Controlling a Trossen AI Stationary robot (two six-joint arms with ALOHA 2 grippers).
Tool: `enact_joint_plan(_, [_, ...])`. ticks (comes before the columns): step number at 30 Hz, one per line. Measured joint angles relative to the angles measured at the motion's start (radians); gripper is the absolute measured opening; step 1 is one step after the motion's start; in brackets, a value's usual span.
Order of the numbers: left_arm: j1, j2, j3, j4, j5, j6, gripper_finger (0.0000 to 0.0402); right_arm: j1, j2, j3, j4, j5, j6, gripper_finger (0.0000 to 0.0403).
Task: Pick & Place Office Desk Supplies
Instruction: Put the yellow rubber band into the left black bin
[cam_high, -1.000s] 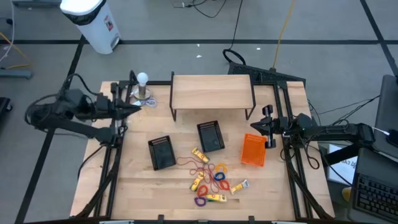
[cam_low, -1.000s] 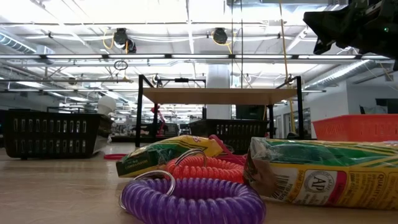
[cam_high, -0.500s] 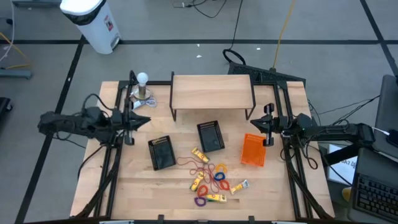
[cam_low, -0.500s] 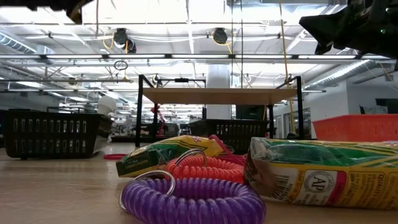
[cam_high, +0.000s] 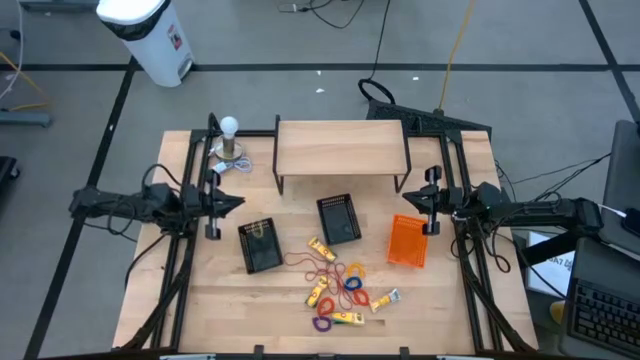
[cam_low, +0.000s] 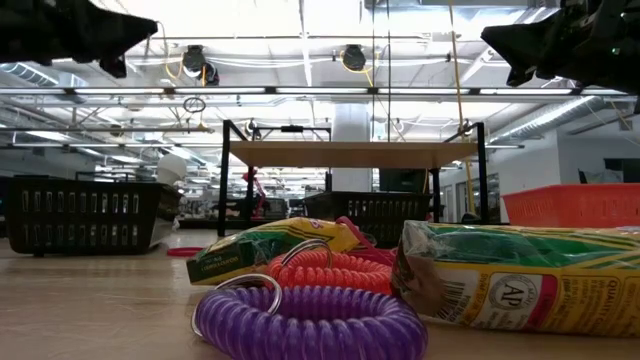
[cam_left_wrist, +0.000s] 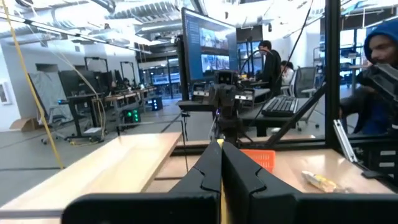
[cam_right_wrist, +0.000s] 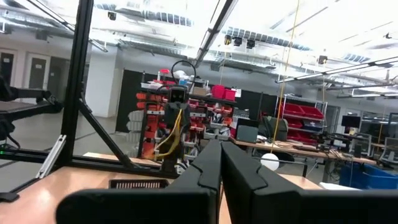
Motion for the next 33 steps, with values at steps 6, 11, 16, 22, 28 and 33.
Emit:
enact_joint_plan(6, [0.000,-0.017,-0.035,-0.005,0.015,-0.002,0.0000,0.000,0.000,0.000,0.001,0.000,0.042,0.0004])
enact_joint_plan(11, [0.000,-0.017,-0.035,0.013,0.016,-0.018,0.0000,0.000,0.000,0.000,0.003,0.000,0.045,0.0004])
enact_joint_plan(16, [0.000,0.016,0.065,-0.035,0.008,-0.103,0.0000,0.000,0.000,0.000,0.034,0.001,0.085,0.0004])
enact_joint_plan(22, [0.000,0.201,0.368,-0.324,-0.019,-0.161,0.0000,0.000,0.000,0.000,0.052,0.000,0.090,0.0004])
enact_joint_plan(28, [0.000,0.494,0.693,-0.673,-0.017,-0.241,0.0000,0.000,0.000,0.000,0.047,0.000,0.084,0.0004])
enact_joint_plan(33, [0.000,0.704,0.903,-0.982,-0.016,-0.333,0.0000,0.000,0.000,0.000,0.045,0.000,0.079,0.0004])
